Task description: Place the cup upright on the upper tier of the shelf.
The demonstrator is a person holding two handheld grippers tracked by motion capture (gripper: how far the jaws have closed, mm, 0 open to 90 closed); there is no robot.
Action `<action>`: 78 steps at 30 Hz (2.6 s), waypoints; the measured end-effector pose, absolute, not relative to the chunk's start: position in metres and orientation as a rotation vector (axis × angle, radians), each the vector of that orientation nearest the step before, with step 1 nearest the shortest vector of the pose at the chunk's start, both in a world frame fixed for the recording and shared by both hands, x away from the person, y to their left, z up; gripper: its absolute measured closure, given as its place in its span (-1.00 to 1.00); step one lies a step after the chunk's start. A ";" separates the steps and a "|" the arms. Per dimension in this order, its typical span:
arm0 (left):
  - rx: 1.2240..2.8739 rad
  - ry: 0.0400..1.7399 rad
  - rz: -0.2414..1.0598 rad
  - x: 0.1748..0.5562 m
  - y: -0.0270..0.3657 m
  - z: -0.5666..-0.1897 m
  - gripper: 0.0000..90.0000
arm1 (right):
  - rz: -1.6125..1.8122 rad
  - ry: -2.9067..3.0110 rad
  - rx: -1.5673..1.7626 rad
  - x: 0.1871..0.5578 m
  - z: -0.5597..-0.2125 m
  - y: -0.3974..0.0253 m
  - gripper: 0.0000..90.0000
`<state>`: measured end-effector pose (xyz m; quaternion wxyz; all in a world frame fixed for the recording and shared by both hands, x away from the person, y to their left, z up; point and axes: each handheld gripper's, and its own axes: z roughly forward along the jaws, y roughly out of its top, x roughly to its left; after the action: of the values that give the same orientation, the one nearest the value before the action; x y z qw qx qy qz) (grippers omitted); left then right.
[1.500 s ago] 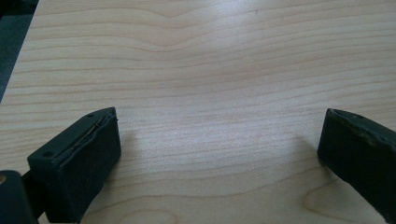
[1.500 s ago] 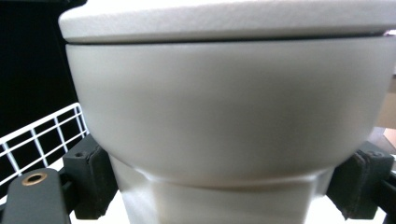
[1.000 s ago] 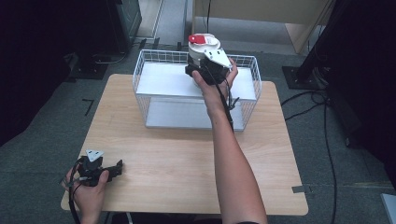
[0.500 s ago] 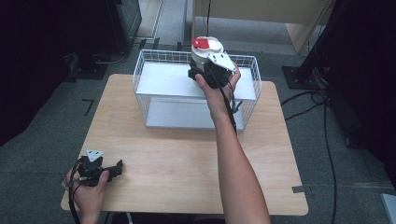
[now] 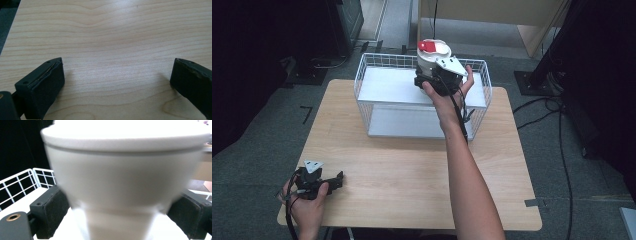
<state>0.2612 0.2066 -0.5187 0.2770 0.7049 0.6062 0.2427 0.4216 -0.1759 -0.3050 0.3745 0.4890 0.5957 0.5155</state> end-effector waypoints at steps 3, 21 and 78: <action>1.893 1.628 0.653 0.261 0.206 -0.519 -1.00 | 1.317 1.542 1.240 0.415 -0.306 -0.177 -0.84; 1.895 1.628 0.653 0.261 0.207 -0.519 -1.00 | 1.321 1.549 1.203 0.380 -0.315 -0.200 -0.84; 1.895 1.628 0.652 0.261 0.206 -0.519 -1.00 | 1.203 1.463 1.240 0.288 -0.391 -0.308 -0.83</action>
<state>0.2611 0.2064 -0.5188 0.2763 0.7052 0.6062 0.2426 0.2876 -0.3078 -0.3908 0.4249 0.4959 0.5850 0.4810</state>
